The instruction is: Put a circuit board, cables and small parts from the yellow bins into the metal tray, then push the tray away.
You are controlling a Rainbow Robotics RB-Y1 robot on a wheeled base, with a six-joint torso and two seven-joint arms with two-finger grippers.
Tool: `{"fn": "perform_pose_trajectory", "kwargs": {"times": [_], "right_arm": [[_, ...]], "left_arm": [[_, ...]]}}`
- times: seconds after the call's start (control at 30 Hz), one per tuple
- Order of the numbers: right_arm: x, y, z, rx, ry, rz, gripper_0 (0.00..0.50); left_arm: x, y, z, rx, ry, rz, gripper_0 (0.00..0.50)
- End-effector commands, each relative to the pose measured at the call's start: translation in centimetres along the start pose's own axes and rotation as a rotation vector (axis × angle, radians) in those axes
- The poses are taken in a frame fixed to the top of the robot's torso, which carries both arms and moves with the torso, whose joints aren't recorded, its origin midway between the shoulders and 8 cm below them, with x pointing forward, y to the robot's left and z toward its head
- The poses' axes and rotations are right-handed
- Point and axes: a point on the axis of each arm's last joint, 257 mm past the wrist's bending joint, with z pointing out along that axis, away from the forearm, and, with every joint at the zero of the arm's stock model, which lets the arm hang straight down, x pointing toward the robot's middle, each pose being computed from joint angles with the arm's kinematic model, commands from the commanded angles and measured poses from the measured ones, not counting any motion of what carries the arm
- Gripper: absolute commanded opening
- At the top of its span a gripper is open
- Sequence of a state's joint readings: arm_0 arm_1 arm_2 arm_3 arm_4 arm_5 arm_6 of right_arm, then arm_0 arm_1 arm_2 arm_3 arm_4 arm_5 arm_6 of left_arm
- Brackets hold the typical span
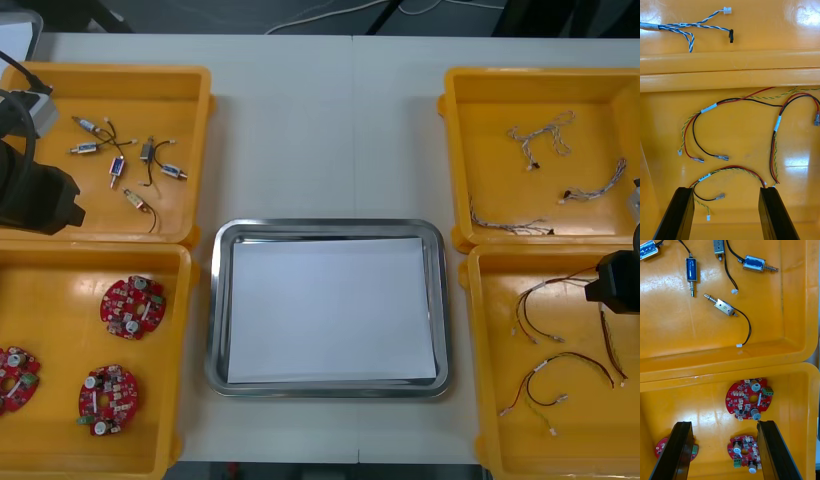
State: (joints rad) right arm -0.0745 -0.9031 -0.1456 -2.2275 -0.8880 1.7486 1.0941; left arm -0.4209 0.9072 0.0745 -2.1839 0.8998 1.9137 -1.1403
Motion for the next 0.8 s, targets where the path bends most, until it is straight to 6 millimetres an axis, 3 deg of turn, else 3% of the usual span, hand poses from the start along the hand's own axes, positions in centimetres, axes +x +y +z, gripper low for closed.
{"fn": "perform_pose_trajectory", "kwargs": {"times": [0.03,0.8], "right_arm": [[-0.51,-0.12,-0.73,0.001,-0.038,-0.032,0.500],[-0.51,-0.12,-0.73,0.001,-0.038,-0.032,0.500]], "left_arm": [[-0.10,1.96,-1.19,-0.057,-0.019,0.043,0.500],[-0.10,1.96,-1.19,-0.057,-0.019,0.043,0.500]]}}
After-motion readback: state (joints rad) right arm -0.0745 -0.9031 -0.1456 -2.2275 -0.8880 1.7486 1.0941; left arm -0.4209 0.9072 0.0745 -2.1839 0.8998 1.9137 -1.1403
